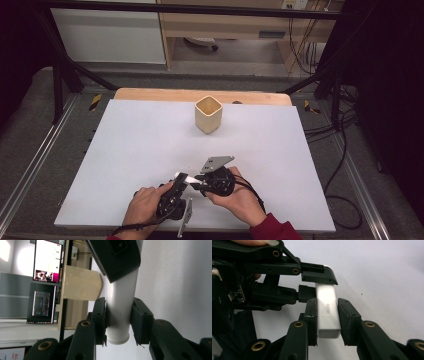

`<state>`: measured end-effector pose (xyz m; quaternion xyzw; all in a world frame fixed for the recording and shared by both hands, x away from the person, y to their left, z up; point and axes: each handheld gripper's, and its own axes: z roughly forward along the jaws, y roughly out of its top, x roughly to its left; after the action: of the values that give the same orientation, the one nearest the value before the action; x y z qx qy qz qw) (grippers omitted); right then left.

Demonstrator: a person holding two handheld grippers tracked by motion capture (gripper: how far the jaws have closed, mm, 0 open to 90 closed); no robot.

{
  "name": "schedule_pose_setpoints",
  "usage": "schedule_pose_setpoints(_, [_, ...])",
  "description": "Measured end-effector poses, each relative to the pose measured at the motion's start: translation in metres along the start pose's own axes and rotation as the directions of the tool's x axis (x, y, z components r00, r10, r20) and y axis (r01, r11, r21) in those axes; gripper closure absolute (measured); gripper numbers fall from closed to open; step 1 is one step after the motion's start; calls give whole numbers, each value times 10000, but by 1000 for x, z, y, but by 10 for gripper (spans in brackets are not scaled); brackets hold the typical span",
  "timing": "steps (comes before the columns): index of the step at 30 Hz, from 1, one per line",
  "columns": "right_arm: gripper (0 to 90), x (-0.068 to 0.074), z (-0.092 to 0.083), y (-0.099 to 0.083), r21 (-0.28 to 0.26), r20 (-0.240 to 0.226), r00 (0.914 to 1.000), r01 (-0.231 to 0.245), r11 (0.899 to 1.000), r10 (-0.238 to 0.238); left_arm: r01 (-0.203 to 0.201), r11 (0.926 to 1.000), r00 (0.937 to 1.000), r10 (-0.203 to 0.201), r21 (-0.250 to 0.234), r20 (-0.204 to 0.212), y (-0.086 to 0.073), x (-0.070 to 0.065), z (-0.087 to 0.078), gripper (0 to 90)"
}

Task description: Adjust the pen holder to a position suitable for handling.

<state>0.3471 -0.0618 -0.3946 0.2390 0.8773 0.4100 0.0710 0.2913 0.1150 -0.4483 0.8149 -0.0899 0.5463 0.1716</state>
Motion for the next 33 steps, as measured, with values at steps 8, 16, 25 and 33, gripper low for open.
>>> schedule_pose_setpoints(8, [599, 0, -5, -3, 42, 103, 9999, 78, 10000, -78, 186, 9998, 9998, -186, 94, 67, -2, 1, 1, 677])
schedule_pose_setpoints(16, [555, -1, -7, -6, 59, 168, 9999, 14, 10000, -15, 411, 9989, 9991, -412, 204, 57, -6, 4, 1, 678])
schedule_pose_setpoints(25, [509, -6, -12, -8, -105, 399, 9991, -142, 9998, 146, 910, 9953, 9958, -912, 330, 30, -12, 9, 1, 678])
schedule_pose_setpoints(33, [335, -15, -21, -13, -708, 1023, 9926, -581, 9958, 652, 2215, 9750, 9750, -2217, 169, 120, -21, 18, 0, 678])
